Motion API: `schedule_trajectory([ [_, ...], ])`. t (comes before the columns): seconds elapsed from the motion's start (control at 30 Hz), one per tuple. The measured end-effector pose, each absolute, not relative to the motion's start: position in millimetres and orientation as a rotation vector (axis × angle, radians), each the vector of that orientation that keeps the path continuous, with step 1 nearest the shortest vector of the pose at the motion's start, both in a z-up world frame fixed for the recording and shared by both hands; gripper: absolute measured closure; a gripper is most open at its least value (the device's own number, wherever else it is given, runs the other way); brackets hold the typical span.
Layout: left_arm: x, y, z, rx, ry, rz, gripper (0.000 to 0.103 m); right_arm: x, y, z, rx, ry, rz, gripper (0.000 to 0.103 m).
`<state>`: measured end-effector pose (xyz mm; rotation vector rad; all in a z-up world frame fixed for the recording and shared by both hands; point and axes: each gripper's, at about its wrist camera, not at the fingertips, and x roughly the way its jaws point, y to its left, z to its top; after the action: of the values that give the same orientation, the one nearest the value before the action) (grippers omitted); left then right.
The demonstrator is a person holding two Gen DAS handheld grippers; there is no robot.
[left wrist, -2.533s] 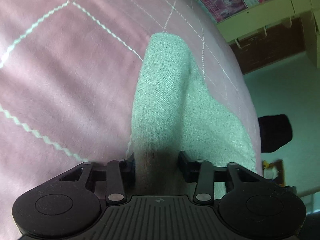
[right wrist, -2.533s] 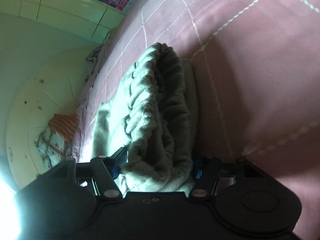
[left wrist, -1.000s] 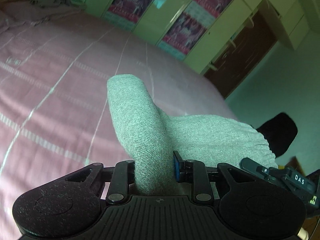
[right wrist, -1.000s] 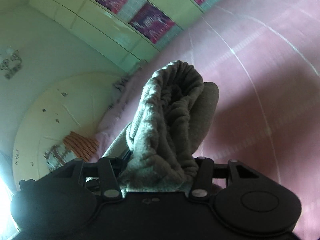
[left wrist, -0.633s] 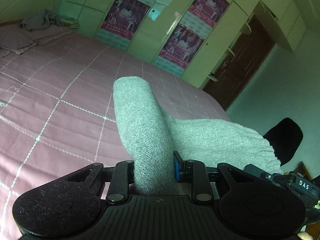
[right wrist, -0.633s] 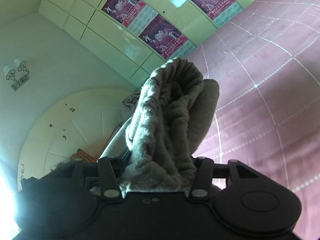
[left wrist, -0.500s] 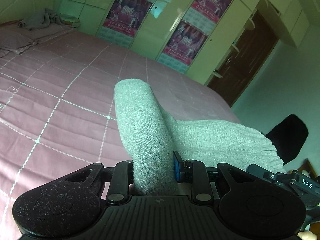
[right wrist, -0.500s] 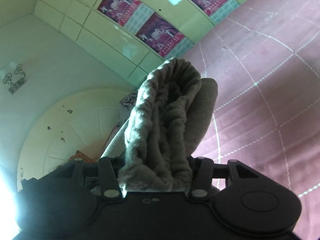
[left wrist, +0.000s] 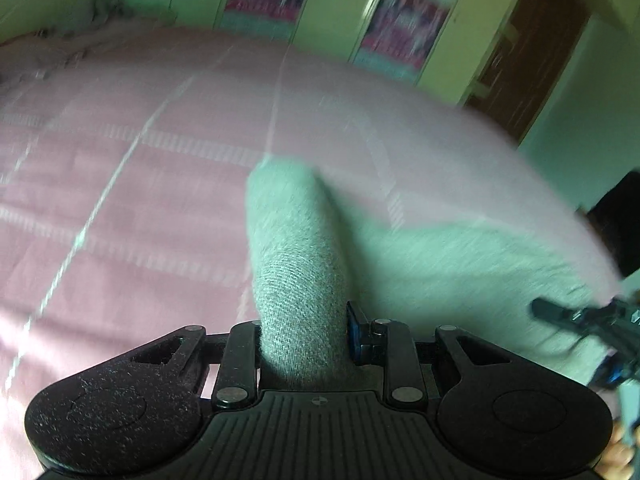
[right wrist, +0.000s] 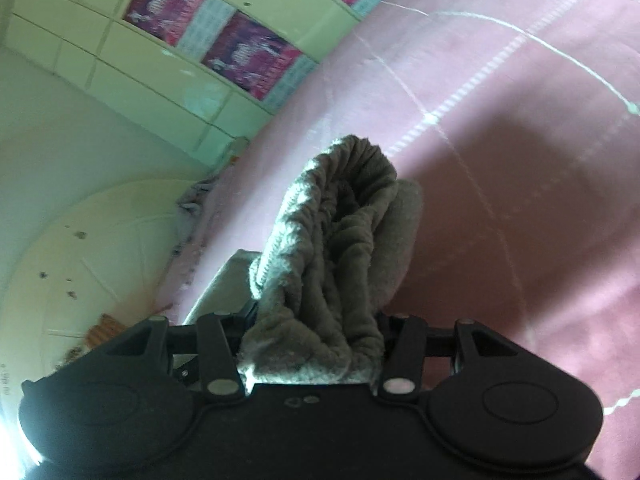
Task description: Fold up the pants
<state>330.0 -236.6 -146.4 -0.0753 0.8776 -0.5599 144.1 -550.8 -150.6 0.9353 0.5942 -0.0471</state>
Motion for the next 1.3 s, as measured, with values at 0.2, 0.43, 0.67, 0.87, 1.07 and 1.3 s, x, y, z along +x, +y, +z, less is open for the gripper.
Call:
schedule_trajectory([
  [0.2,319,-213,-166,-0.128,0.949,-0.478,0.035,132,-549,-178,0.884,0.696,-0.194,0.035],
  [0.43,269,-205,-121,-0.020,0.748,-0.502,0.035,101,-515,-114,0.606,0.591,-0.290,0.035],
  [0.67,254,-239,-143,0.107,0.878,-0.515,0.034,99,-449,-107,0.312,0.673,-0.237,0.058],
  [0.87,259,-245,-136,0.104,0.927,-0.495,0.017,100,-443,-121,0.224,0.758,-0.301,0.063],
  [1.07,245,-245,-123,0.086,0.953,-0.448,0.000,87,-435,-98,0.258,0.705,-0.284,0.060],
  [1.3,228,-242,-99,0.123,0.975,-0.355,0.000,56,-429,-87,0.320,0.689,-0.279,0.055],
])
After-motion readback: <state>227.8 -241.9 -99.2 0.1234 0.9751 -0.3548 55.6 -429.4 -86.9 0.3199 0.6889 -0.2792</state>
